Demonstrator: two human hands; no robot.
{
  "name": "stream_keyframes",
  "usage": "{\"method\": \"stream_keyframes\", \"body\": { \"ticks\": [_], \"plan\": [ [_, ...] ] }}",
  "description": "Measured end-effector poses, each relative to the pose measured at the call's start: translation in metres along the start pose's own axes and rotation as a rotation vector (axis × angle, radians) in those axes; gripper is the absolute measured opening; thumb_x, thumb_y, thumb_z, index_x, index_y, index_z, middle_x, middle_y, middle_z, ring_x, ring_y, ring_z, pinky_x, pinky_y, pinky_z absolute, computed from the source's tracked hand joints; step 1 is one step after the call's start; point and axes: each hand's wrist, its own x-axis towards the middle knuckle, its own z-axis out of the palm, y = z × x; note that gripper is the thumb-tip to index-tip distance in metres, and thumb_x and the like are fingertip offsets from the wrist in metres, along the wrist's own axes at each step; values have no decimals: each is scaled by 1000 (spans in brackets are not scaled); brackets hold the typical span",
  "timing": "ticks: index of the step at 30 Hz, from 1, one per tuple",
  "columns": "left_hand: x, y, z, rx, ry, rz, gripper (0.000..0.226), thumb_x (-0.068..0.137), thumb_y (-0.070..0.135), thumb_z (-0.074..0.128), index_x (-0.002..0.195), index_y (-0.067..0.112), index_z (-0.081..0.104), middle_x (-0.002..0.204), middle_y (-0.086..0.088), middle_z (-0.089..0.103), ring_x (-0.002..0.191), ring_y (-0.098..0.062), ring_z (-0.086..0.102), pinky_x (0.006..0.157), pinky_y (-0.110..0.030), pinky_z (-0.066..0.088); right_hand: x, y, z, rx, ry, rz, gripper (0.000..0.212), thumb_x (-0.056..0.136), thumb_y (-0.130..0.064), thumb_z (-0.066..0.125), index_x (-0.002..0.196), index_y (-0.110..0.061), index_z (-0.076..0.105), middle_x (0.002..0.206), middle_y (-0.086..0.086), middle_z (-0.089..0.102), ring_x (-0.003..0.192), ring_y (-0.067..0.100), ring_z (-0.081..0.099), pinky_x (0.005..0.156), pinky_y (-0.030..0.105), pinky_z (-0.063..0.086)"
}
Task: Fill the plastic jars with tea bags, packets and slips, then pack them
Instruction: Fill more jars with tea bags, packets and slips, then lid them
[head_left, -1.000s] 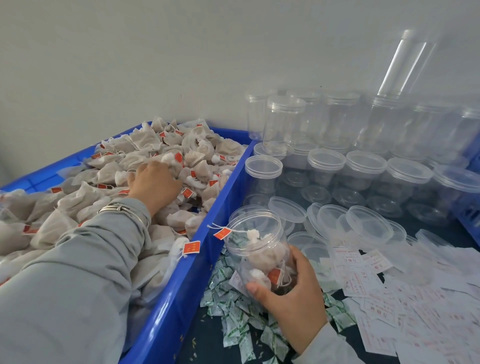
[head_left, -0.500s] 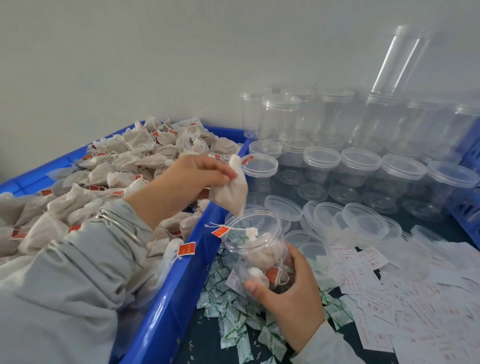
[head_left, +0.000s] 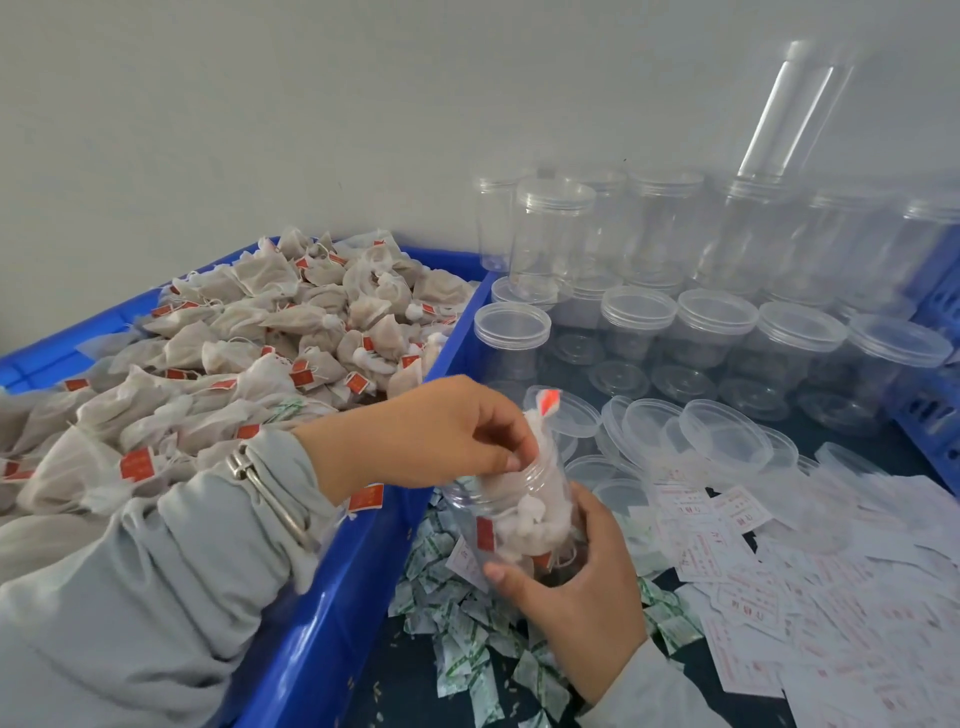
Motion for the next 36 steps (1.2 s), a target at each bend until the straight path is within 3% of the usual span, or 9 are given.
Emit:
{"method": "stream_keyframes", "body": {
  "ticks": [4, 7, 11, 13, 17, 20, 24, 31, 36],
  "plan": [
    [-5, 7, 6, 205, -126, -52, 27, 98, 15, 41, 85, 1, 60, 69, -5, 58, 56, -2, 41, 61, -17, 38, -2, -4, 0, -54, 36, -29, 89, 31, -58, 80, 110, -45, 43, 118, -14, 53, 111, 4, 54, 96, 31, 47],
    [-3, 9, 10, 314, -123, -57, 32, 98, 8, 36, 68, 5, 46, 63, 3, 37, 54, -5, 34, 60, -17, 30, -4, -7, -2, -75, 71, -53, 90, 30, -59, 77, 111, -43, 42, 116, -15, 50, 110, 2, 53, 94, 24, 46],
    [-5, 12, 14, 332, -1, -65, 16, 98, 6, 32, 85, -3, 35, 76, 3, 34, 67, -12, 30, 70, -21, 28, -5, -10, -2, -89, 71, -78, 91, 32, -61, 75, 115, -42, 42, 112, -18, 49, 105, -6, 51, 87, 7, 42],
    [-8, 13, 10, 406, 113, 33, 34, 95, 28, 38, 71, 6, 48, 67, 4, 45, 60, -12, 40, 65, -25, 38, -4, -10, -3, -67, 71, -83, 87, 34, -61, 76, 113, -41, 45, 111, -18, 52, 103, -6, 53, 86, 11, 44],
    [-2, 7, 0, 192, 377, 131, 27, 76, 63, 49, 88, 42, 62, 101, 20, 56, 91, 10, 51, 77, -13, 44, 0, -11, -6, 80, 54, -59, 89, 42, -58, 80, 122, -31, 51, 114, -8, 62, 101, 3, 63, 81, 23, 55],
    [-4, 4, -2, -37, 220, 25, 60, 54, 77, 61, 108, 56, 43, 119, 27, 50, 110, 11, 50, 92, -18, 48, 0, -14, -6, 208, 44, -86, 90, 42, -73, 77, 117, -30, 53, 105, -8, 69, 95, 6, 67, 71, 17, 54],
    [-1, 0, 13, -51, 73, -22, 105, 43, 71, 71, 136, 46, 28, 124, 26, 53, 113, 8, 52, 102, -27, 43, 4, -19, -6, 266, -42, -144, 88, 53, -76, 72, 119, -24, 49, 113, -19, 66, 102, 3, 65, 78, 12, 50],
    [4, -5, 13, -56, 478, 7, 95, 39, 80, 69, 121, 38, 45, 99, 30, 62, 92, 15, 58, 77, -11, 47, 14, -5, -13, -301, -328, -49, 78, 67, -42, 82, 129, -37, 34, 119, -24, 50, 113, -9, 49, 93, 3, 37],
    [8, -14, 4, -108, 733, -23, 104, 35, 80, 68, 126, 36, 42, 103, 25, 58, 100, 9, 55, 84, -16, 45, 10, 6, -8, -799, -496, -192, 69, 81, -55, 64, 140, -24, 47, 146, -9, 30, 136, 7, 24, 109, 12, 13]
  ]
}}
